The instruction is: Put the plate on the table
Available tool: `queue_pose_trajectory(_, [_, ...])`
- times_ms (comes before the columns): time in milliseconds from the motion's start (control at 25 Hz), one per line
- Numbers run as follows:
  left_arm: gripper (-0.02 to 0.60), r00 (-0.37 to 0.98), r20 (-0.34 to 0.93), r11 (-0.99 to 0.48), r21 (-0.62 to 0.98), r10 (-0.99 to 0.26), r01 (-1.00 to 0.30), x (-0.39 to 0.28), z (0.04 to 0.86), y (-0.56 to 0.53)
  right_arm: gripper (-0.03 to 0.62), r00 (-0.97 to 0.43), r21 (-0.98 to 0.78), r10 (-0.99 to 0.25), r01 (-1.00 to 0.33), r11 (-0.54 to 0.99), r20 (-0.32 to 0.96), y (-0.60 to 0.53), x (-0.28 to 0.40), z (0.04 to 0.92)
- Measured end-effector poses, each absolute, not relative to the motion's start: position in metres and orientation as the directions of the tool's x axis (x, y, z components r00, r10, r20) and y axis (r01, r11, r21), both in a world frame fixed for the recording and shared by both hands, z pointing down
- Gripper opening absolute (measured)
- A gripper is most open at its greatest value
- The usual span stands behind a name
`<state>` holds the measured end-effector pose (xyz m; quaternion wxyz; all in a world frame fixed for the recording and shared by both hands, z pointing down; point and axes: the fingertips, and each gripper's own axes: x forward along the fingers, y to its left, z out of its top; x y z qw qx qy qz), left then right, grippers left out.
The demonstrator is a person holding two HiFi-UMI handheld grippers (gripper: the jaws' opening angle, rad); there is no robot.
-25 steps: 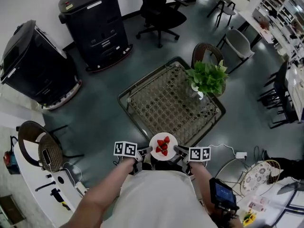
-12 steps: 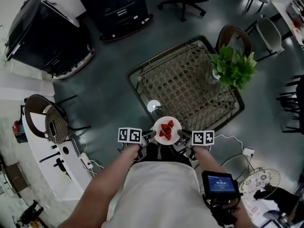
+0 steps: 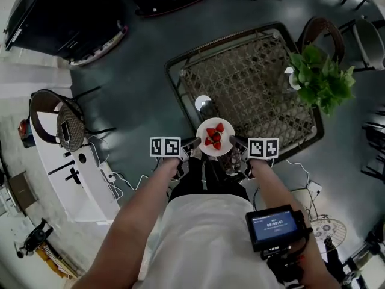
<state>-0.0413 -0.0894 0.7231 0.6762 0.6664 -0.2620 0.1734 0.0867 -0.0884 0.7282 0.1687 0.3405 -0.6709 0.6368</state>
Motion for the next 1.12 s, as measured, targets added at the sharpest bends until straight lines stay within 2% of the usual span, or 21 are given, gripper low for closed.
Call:
queue_pose_trajectory(280, [0.015, 0.760, 0.626, 0.093, 0.779, -0.175, -0.620, -0.046, 0.748, -0.117, 0.041, -0.703, -0.721, -0.231, -0.693, 0.005, 0.673, -0.125, 0.082, 0.751])
queue_pose_trajectory(480, [0.015, 0.754, 0.625, 0.073, 0.777, -0.200, -0.625, -0.040, 0.748, -0.142, 0.041, -0.684, -0.706, -0.274, -0.708, 0.022, 0.676, -0.149, 0.088, 0.749])
queue_pose_trajectory(840, [0.017, 0.738, 0.656, 0.004, 0.748, -0.159, -0.664, -0.005, 0.748, -0.176, 0.041, -0.603, -0.658, -0.369, -0.752, -0.030, 0.707, -0.173, 0.123, 0.745])
queue_pose_trajectory(1120, [0.023, 0.709, 0.695, -0.026, 0.712, -0.123, -0.702, 0.007, 0.758, -0.181, 0.041, -0.581, -0.642, -0.379, -0.765, -0.046, 0.720, -0.173, 0.134, 0.753])
